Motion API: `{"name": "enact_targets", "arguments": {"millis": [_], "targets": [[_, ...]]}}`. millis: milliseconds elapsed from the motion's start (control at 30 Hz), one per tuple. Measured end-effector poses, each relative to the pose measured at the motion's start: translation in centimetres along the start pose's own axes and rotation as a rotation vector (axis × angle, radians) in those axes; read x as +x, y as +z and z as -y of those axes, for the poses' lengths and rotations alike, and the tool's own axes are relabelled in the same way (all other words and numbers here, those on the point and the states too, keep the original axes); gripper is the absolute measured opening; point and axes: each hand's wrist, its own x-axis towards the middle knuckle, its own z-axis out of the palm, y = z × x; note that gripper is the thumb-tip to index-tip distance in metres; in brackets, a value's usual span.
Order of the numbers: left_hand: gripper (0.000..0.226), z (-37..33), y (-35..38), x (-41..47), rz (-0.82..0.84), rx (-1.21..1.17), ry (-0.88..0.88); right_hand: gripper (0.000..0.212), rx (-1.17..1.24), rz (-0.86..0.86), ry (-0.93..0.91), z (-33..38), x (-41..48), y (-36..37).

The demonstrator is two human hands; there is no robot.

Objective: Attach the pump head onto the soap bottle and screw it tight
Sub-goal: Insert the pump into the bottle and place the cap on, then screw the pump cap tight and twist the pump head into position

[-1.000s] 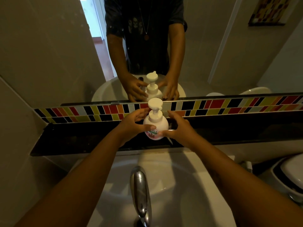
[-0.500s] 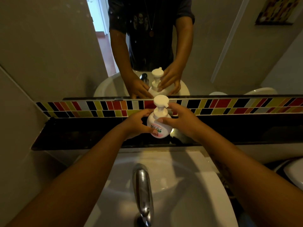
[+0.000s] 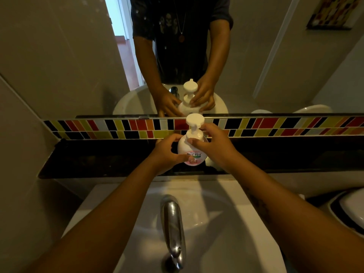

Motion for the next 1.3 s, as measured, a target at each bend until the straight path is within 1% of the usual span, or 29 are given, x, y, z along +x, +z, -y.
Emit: {"name": "enact_targets", "arguments": {"millis": [67,133,333,433,533,667,800,867,933,1000,1067,1133,1200,1300], "targets": [[0.062,0.0,0.1,0.0,-0.013,0.014,-0.01,0.046,-0.026,-0.017,0.002,-0.1,-0.1,0.3],[0.057,-0.1,0.0,0.1,-0.006,0.005,-0.003,0.047,-0.027,0.014,0.011,0.1,-0.2,0.0],[0.055,-0.9,-0.8,0.2,0.065,0.036,0.006,0.05,0.0,0.251,0.054,1.0,0.2,-2.2],[0.058,-0.8,-1.0,0.3,0.084,0.034,0.006,0.053,-0.017,0.312,0.078,1.1,0.5,-2.8],[0.059,-0.8,-1.1,0.3,0.088,0.03,0.018,0.053,-0.034,0.335,0.088,1.2,0.8,-3.0],[0.057,-0.9,-0.9,0.2,0.077,0.039,0.02,0.055,-0.064,0.283,0.055,1.0,1.0,-2.4],[0.051,-1.0,-0.6,-0.1,0.053,0.042,0.029,0.063,-0.119,0.047,-0.015,0.2,0.7,-0.5],[0.05,-1.0,-0.5,-0.2,0.05,0.042,0.028,0.065,-0.166,-0.03,-0.03,-0.2,0.6,0.1],[0.051,-1.2,-0.5,-0.2,0.057,0.045,0.038,0.069,-0.142,0.008,-0.021,-0.2,0.5,-0.3],[0.053,-1.2,-0.6,-0.2,0.063,0.05,0.039,0.07,-0.088,0.122,-0.012,0.2,0.5,-1.3],[0.055,-1.2,-0.6,-0.1,0.065,0.053,0.031,0.063,-0.079,0.24,-0.012,0.6,0.5,-2.3],[0.056,-1.2,-0.6,-0.1,0.066,0.053,0.024,0.055,-0.086,0.294,-0.005,0.9,0.5,-2.7],[0.056,-1.2,-0.7,-0.1,0.067,0.056,0.021,0.055,-0.072,0.274,-0.004,0.8,0.6,-2.5],[0.056,-1.2,-0.7,-0.2,0.064,0.065,0.023,0.066,-0.07,0.129,-0.017,0.3,0.9,-1.4]]}}
